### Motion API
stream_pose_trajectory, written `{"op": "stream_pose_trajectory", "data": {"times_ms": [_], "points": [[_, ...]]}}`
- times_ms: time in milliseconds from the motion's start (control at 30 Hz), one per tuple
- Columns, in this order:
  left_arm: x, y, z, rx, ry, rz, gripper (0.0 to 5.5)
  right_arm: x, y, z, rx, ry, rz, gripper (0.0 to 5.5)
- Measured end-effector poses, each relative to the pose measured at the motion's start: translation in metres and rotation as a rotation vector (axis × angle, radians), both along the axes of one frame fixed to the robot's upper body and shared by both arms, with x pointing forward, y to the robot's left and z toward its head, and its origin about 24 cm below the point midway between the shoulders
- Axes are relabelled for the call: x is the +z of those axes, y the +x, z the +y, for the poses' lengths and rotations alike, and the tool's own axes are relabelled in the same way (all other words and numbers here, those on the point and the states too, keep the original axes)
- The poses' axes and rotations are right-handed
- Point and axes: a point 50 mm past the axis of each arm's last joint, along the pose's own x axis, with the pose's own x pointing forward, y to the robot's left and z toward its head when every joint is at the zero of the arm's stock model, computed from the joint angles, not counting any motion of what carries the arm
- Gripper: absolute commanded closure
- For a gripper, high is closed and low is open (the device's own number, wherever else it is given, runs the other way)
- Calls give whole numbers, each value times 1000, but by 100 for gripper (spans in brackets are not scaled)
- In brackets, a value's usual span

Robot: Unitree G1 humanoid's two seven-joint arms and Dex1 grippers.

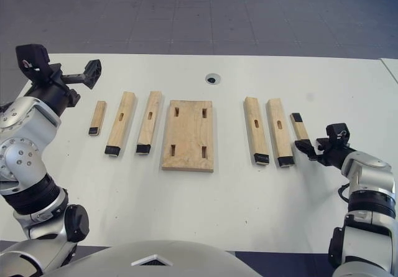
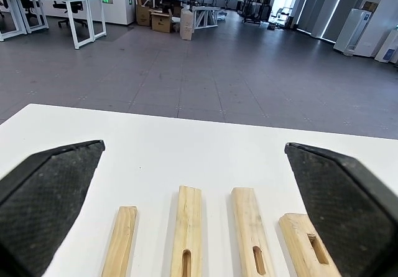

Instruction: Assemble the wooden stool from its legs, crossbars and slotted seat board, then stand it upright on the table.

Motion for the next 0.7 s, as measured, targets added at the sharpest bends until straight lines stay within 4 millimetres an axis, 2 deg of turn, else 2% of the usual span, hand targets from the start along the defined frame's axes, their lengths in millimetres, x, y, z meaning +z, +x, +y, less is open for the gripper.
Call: {"op": "stream_pose_trajectory", "data": {"times_ms": [400,567,700], "points": [[-3,1,4,29,-8,11,10,0,2,6,43,-10,-2,421],[-3,2,4,35,-12,8,10,0,4,7,42,-19,-3,422],[-4,4,8,42,-7,15,10,12,20,7,-33,-50,-48,422]]}}
